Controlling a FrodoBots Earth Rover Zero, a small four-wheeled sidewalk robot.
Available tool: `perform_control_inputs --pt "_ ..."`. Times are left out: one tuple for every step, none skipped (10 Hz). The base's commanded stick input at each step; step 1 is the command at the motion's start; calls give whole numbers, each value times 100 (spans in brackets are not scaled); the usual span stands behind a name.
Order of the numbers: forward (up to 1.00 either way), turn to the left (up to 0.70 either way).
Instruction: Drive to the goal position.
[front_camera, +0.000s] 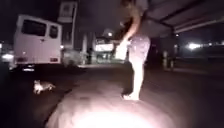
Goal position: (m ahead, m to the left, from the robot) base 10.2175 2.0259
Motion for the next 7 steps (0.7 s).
perform_control_inputs --pt "100 0" --pt "100 0" --pt "100 22" --pt "100 40" --pt "100 40" --pt "100 40" --pt "94 38"
